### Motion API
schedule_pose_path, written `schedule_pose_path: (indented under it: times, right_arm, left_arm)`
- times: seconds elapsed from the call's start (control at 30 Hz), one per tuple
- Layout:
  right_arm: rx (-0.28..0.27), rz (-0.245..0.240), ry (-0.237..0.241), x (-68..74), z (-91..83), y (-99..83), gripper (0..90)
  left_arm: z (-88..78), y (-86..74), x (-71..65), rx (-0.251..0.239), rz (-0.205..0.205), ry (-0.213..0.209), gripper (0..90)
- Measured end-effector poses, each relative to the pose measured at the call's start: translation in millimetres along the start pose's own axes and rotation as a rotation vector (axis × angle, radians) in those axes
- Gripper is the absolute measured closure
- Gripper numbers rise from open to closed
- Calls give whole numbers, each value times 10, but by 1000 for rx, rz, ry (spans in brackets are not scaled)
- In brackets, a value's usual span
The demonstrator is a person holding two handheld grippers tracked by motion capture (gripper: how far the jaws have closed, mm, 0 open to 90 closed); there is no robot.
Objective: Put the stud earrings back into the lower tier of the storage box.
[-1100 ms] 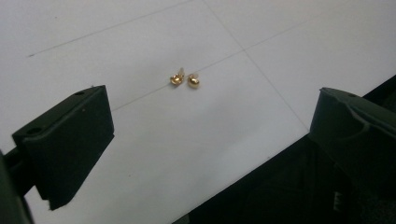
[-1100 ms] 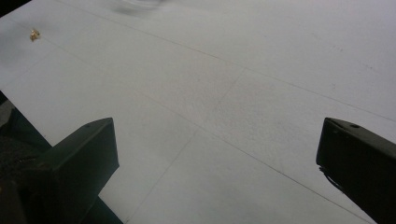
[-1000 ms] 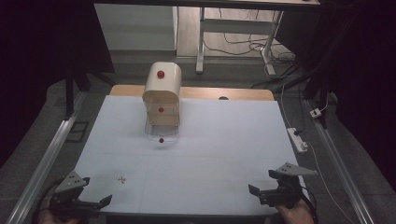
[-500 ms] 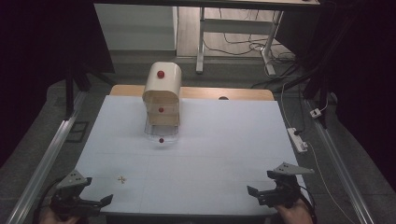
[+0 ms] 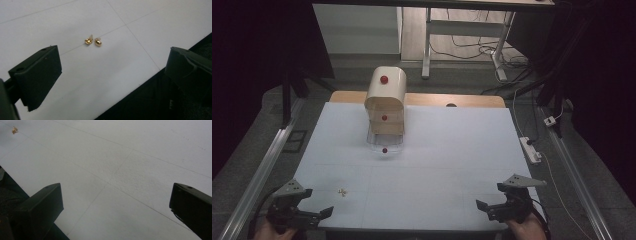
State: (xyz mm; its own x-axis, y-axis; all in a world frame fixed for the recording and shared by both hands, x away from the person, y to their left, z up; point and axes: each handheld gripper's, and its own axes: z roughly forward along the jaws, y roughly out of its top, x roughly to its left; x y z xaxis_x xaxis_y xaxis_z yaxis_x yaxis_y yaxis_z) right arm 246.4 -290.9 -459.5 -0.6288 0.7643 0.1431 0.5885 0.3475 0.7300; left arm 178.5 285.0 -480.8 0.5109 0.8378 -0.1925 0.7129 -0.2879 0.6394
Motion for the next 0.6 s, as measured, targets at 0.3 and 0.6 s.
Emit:
schedule_pose_path:
  times: [0.3,0.6]
  right_arm:
    - [12,-15,-4,15,12,4,0]
    - [19,-29,-1,26,20,6,0]
  left_arm:
    - [72,77,44,-18,60,-11,4]
    - [215,194,152,-34,47,6,0]
